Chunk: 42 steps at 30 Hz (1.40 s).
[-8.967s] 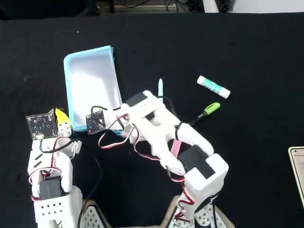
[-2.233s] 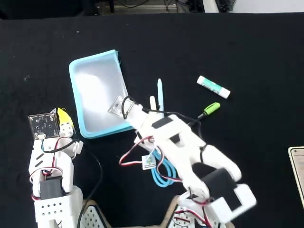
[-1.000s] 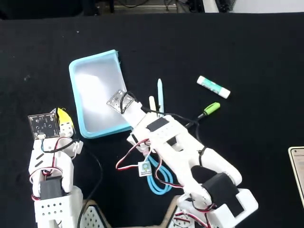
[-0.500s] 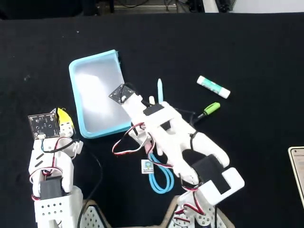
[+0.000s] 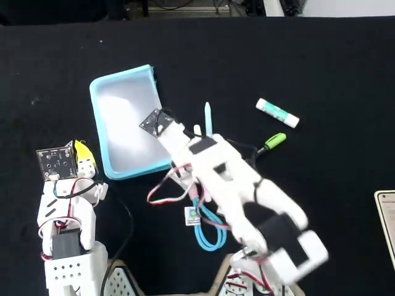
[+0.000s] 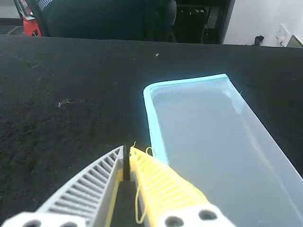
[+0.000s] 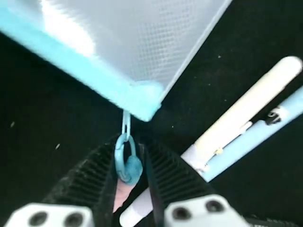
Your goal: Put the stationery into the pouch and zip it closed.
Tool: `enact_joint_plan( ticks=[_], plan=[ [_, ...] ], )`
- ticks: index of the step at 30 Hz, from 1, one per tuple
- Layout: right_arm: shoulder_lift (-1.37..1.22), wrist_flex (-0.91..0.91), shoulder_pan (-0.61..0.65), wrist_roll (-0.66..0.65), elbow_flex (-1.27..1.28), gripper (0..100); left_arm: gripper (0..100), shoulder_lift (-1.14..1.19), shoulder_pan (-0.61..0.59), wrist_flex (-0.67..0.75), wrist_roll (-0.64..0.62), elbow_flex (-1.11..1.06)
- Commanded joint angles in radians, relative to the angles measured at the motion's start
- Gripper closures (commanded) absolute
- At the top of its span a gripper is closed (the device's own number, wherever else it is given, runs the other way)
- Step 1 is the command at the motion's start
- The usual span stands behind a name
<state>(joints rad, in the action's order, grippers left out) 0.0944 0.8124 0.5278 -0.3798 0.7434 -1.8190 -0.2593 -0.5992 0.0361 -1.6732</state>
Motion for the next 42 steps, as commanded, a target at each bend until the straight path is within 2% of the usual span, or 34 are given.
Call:
enact_joint_plan(
  ticks=[1,8,14,18,20,22,25,28,30,34,42],
  plan=[
    [0.186,-0.120,0.035,-0.026,0.117,98.8,97,-0.006,0.030,0.005,-0.008,-0.025],
    [0.397,-0.394,0.041,-0.028,0.361,98.8,97,-0.005,0.107,-0.002,-0.006,-0.025],
    [0.507,-0.422,0.038,-0.029,0.424,98.8,97,-0.005,0.107,-0.002,-0.006,-0.025],
    [0.521,-0.414,0.038,-0.089,0.446,98.7,97,-0.005,0.107,-0.002,-0.006,-0.025],
    [0.521,-0.413,0.041,-0.058,0.455,98.4,97,-0.005,0.107,-0.002,-0.006,-0.025],
    [0.510,-0.377,0.043,0.031,0.437,95.7,97,-0.005,0.107,-0.003,-0.006,-0.025],
    [0.429,-0.198,0.035,0.104,0.305,88.2,97,-0.005,0.105,-0.003,-0.006,-0.025],
    [0.288,-0.006,0.037,0.153,0.142,87.1,97,-0.005,0.107,-0.003,-0.006,-0.025],
    [0.211,0.055,0.038,0.192,0.073,87.1,97,-0.005,0.105,-0.003,-0.006,-0.025],
    [0.114,0.071,0.038,0.206,0.027,87.1,97,-0.005,0.104,-0.003,-0.006,-0.025],
    [0.090,0.043,0.034,0.216,0.031,86.8,97,-0.005,0.102,-0.003,-0.006,-0.025]
  ],
)
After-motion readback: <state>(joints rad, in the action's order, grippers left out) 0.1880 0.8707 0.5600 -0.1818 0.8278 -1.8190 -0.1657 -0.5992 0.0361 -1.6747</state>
